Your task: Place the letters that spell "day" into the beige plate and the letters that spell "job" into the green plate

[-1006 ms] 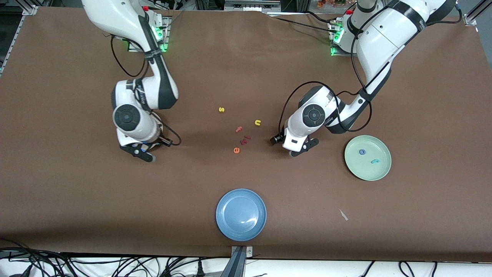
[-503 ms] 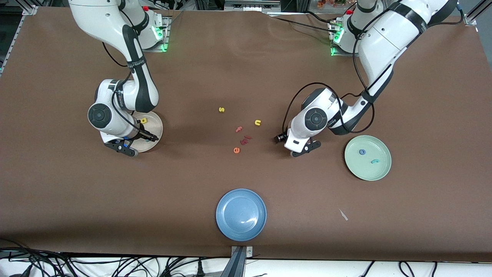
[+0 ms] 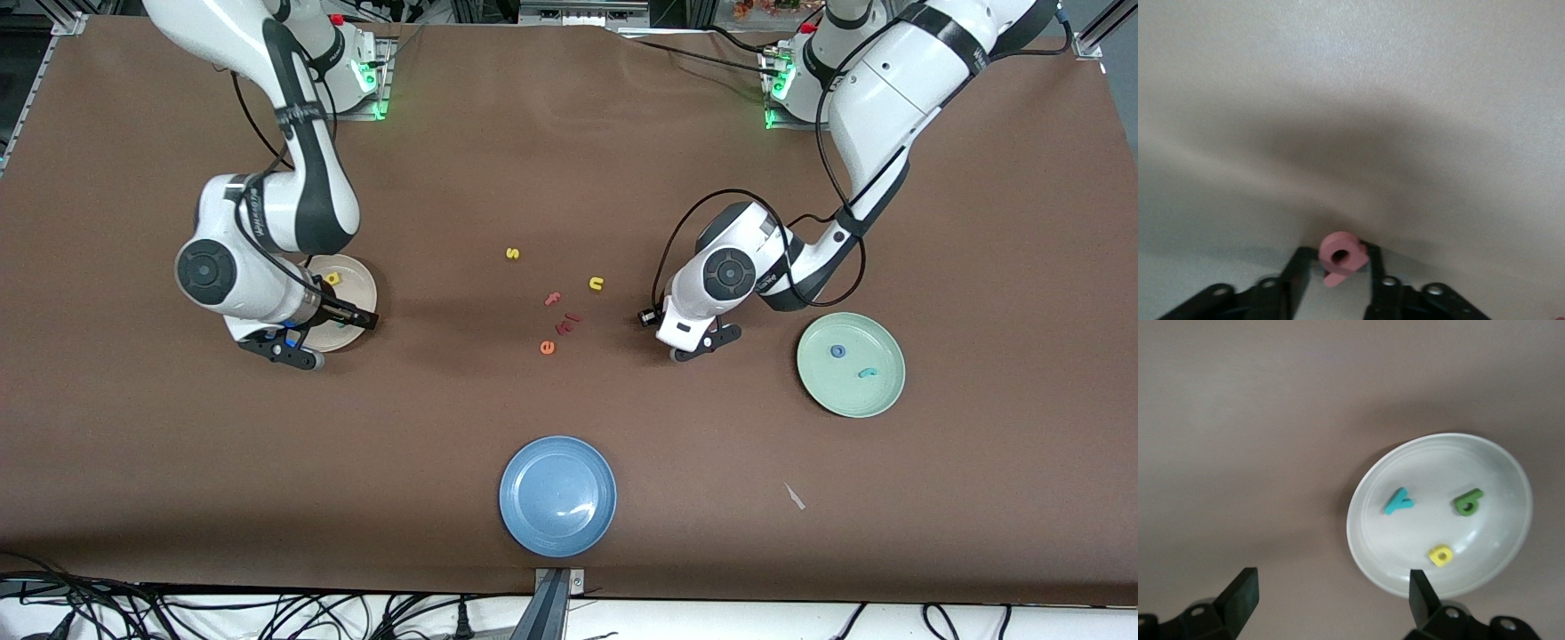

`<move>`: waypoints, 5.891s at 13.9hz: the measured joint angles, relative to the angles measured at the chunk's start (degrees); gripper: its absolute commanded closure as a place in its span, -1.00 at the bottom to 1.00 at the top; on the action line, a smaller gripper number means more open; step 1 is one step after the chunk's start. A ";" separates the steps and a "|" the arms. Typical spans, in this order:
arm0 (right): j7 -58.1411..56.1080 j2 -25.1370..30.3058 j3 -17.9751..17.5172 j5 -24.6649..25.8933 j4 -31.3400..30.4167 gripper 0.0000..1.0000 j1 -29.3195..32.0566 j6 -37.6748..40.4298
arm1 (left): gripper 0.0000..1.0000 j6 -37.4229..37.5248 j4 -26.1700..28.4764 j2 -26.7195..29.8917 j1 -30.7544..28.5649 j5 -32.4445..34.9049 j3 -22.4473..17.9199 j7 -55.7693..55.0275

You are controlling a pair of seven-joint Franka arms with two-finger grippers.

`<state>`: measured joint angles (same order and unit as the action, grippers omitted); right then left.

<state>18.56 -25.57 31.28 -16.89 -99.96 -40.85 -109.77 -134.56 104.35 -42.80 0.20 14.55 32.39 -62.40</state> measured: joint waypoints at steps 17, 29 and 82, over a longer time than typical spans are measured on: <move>-21.68 7.44 -10.60 12.25 22.21 -1.00 15.54 22.87 | 1.00 19.18 -1.19 8.13 -28.15 0.01 0.51 26.41; -21.69 24.73 -30.23 15.27 5.28 -1.00 38.66 15.49 | -1.00 15.68 -1.41 3.00 -27.92 0.01 0.49 27.09; -21.64 24.27 -32.96 15.66 4.41 -1.00 39.25 14.17 | -1.00 40.17 -28.97 21.54 -5.05 -16.01 -27.63 52.99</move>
<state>-3.08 -1.30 -1.67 -1.23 -95.56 -1.60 -95.59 -94.39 75.38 -21.26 -4.85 -1.46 4.76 -9.41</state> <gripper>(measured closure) 0.000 0.000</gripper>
